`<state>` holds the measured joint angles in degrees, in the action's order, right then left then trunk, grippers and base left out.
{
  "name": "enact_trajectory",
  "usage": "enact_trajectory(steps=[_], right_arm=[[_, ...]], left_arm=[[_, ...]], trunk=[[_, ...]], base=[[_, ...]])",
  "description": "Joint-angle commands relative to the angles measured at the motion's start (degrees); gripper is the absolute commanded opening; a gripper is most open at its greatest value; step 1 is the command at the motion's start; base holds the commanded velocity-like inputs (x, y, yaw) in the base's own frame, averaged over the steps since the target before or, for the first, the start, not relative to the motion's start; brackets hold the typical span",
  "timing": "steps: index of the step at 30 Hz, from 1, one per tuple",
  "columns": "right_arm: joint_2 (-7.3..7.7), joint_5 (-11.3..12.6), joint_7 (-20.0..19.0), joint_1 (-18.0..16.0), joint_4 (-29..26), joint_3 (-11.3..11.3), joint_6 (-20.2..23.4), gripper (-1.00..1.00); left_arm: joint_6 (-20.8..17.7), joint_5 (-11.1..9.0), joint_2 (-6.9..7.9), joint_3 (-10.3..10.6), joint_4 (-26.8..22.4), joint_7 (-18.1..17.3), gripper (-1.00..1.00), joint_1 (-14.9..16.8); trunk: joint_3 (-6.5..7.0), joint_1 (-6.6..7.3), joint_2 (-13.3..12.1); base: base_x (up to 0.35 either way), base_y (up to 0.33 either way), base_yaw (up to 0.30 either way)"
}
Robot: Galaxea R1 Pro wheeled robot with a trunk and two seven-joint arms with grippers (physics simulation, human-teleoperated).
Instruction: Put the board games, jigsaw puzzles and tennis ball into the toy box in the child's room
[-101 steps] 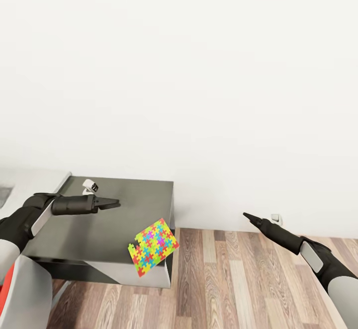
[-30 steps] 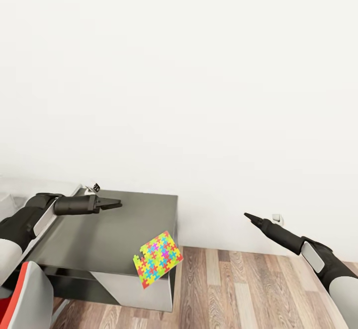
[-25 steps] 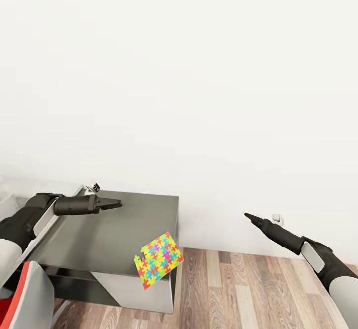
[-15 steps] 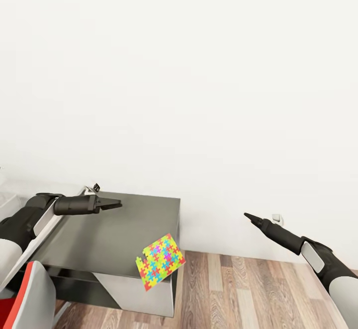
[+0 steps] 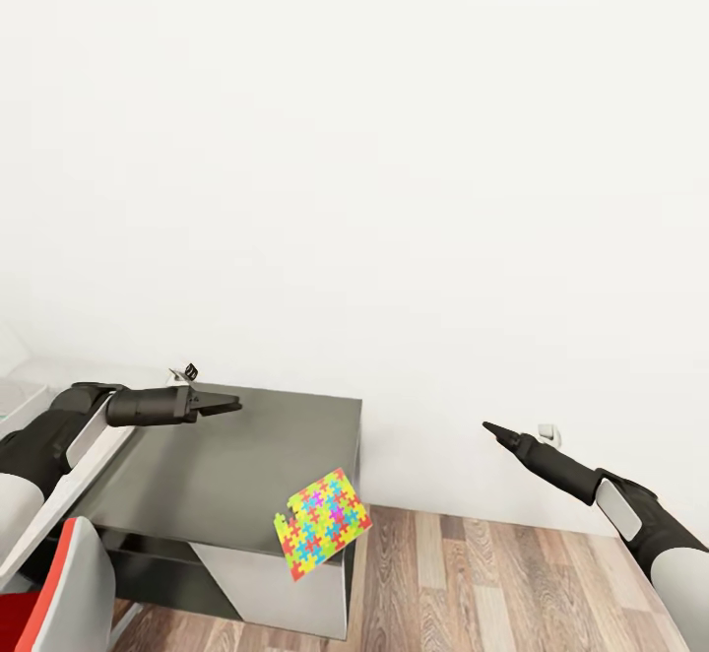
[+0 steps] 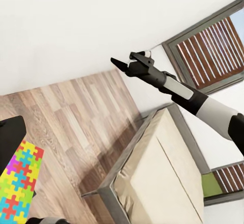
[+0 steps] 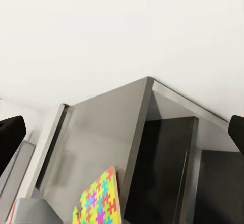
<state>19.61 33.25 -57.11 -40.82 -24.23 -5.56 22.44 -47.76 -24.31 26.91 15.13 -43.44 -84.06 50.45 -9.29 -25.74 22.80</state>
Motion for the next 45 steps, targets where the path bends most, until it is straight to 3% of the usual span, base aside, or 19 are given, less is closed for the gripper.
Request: enact_trajectory(steps=[1, 45], right_arm=[[0.00, 0.3, -0.1, 0.0, 0.0, -0.1, 0.5, 1.00], [0.08, 0.3, -0.1, 0.0, 0.1, -0.1, 0.5, 1.00]], left_arm=[[-0.6, -0.3, 0.07, 0.3, 0.0, -0.1, 1.00, 0.1], [-0.5, -0.3, 0.07, 0.4, 0.0, -0.4, 1.00, 0.1]], trunk=[[-0.03, -0.04, 0.1], [4.17, -0.04, 0.1]], base=[[0.000, 0.000, 0.063], [0.000, 0.000, 0.036]])
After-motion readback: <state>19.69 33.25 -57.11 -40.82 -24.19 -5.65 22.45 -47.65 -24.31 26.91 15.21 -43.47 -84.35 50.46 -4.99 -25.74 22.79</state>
